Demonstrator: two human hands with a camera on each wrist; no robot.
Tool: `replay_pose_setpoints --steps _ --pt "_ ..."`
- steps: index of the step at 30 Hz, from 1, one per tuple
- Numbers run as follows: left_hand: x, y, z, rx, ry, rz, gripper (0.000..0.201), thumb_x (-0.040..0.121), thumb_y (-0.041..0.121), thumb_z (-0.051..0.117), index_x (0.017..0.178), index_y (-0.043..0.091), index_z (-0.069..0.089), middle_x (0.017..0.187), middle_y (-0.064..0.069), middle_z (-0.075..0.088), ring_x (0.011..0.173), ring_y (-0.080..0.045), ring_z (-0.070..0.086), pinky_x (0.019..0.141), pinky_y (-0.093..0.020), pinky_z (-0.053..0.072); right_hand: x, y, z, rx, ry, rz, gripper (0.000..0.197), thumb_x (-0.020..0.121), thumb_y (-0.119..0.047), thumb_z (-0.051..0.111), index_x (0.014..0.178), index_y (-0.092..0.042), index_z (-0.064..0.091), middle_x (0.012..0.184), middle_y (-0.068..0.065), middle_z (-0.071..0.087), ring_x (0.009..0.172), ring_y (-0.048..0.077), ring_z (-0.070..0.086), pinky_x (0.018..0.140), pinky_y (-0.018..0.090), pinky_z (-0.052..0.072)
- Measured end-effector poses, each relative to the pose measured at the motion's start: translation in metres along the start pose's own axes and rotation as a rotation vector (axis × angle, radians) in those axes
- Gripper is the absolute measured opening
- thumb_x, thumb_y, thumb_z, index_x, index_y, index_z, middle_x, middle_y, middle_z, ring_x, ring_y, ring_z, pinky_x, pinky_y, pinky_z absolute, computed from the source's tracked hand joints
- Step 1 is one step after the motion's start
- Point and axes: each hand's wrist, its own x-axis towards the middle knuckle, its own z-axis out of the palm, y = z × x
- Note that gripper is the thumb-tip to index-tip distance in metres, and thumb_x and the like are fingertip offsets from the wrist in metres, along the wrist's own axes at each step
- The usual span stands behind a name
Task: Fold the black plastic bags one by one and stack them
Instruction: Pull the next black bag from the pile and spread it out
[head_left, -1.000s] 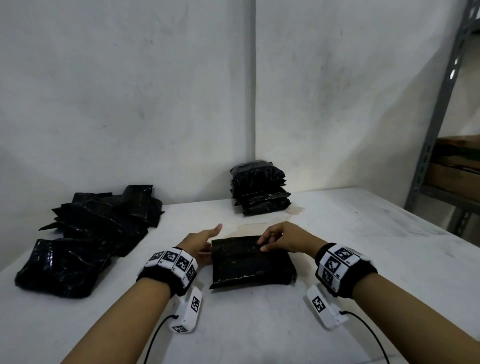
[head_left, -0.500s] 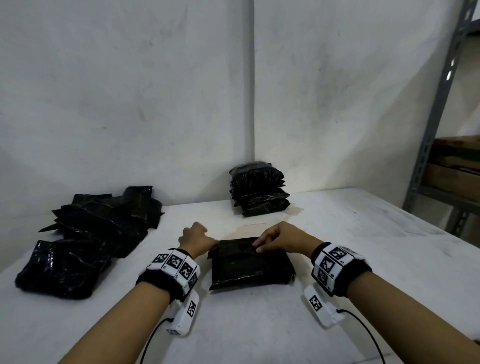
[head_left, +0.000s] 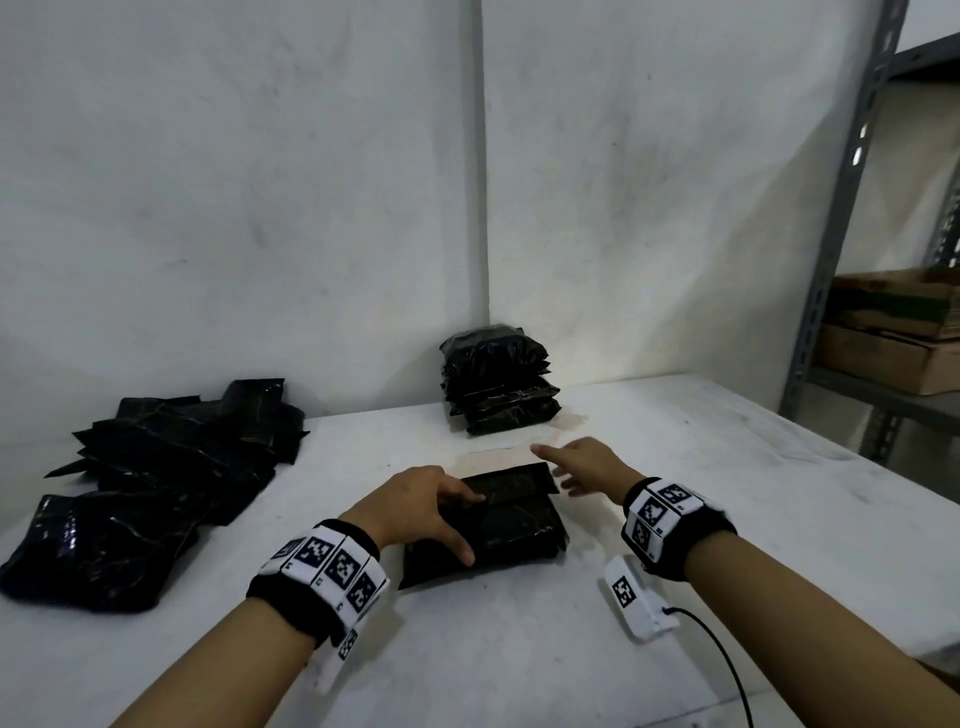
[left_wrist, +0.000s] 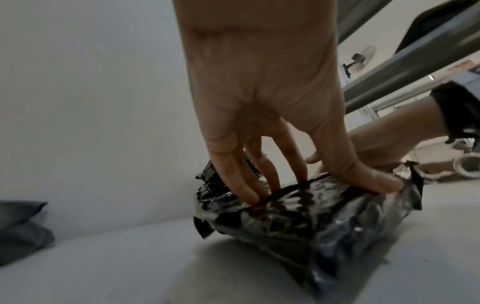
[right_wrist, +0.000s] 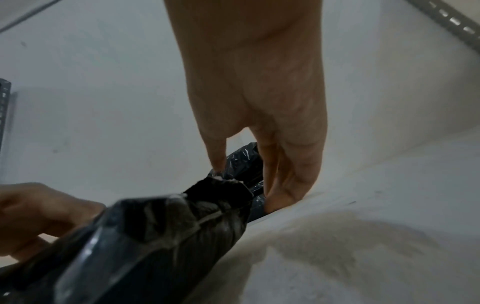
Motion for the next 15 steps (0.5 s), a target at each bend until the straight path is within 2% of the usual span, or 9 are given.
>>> replay_pose_setpoints --steps 2,4,6,9,15 --pt "-0.002 0.001 0.003 0.006 0.013 0.000 0.073 0.056 0.050 0.086 0.123 0.044 0.059 0.102 0.011 0.050 0.100 -0.009 0.047 0.082 -0.020 0.039 -0.002 0.001 0.003 0.062 -0.192 0.106 0.046 0.086 -0.046 0.066 0.104 -0.004 0.062 0.096 0.009 0.061 0.071 0.018 0.060 0.059 0.023 0.050" --pt "-0.002 0.001 0.005 -0.002 0.019 0.000 0.073 0.057 0.049 0.086 0.124 0.043 0.059 0.102 0.010 0.050 0.101 -0.010 0.046 0.083 -0.020 0.040 -0.003 0.003 0.008 0.062 -0.265 0.119 0.036 0.086 -0.042 0.069 0.095 -0.008 0.061 0.086 0.003 0.059 0.070 0.016 0.057 0.057 0.021 0.048" --pt "-0.002 0.003 0.005 -0.003 0.003 0.007 0.073 0.059 0.048 0.086 0.126 0.041 0.058 0.101 0.010 0.048 0.100 -0.010 0.046 0.081 -0.020 0.039 -0.005 0.004 0.009 0.091 -0.269 0.107 0.030 0.085 -0.036 0.072 0.088 -0.009 0.060 0.078 0.001 0.056 0.067 0.013 0.056 0.054 0.019 0.047" --pt "0.001 0.012 0.003 0.020 -0.029 0.033 0.075 0.060 0.045 0.086 0.128 0.039 0.056 0.099 0.012 0.045 0.098 -0.009 0.045 0.079 -0.018 0.037 -0.009 0.004 0.001 0.175 -0.287 0.133 0.027 0.087 -0.028 0.071 0.092 -0.005 0.060 0.080 0.003 0.059 0.067 0.013 0.059 0.049 0.020 0.049" --pt "0.017 0.049 0.013 0.033 -0.069 0.108 0.077 0.060 0.046 0.086 0.130 0.038 0.054 0.100 0.014 0.043 0.099 -0.007 0.044 0.084 -0.019 0.041 -0.018 0.023 -0.038 0.232 -0.224 0.146 0.031 0.085 -0.025 0.073 0.102 -0.001 0.062 0.082 0.004 0.064 0.074 0.014 0.065 0.058 0.023 0.054"
